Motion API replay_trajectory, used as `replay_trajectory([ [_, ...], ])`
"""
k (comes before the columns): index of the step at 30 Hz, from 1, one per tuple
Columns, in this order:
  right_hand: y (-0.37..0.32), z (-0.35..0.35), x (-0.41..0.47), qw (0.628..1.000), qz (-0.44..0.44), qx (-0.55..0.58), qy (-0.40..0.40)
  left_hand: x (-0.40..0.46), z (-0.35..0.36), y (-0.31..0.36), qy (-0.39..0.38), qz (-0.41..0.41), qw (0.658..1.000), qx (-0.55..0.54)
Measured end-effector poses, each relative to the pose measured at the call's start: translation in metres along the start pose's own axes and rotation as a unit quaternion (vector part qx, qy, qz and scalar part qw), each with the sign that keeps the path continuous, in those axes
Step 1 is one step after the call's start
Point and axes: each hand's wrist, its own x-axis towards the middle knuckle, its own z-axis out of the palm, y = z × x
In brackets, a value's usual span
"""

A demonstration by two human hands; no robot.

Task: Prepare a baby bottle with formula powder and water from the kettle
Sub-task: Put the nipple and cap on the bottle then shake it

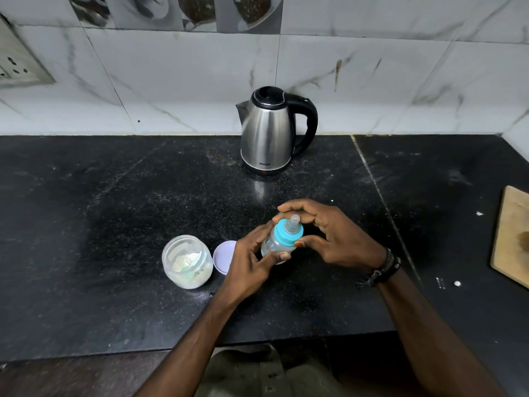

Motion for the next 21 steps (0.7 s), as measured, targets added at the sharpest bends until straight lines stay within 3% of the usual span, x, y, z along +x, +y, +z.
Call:
replay_trajectory([
  [14,0.01,-0.008,0.0,0.996,0.028,0.089,-0.008,0.0,0.002,-0.004,-0.018,0.002,0.999,-0.032],
  [21,0.011,0.004,0.0,0.999,0.011,0.038,0.015,-0.001,0.004,-0.004,-0.009,0.008,1.0,-0.011],
])
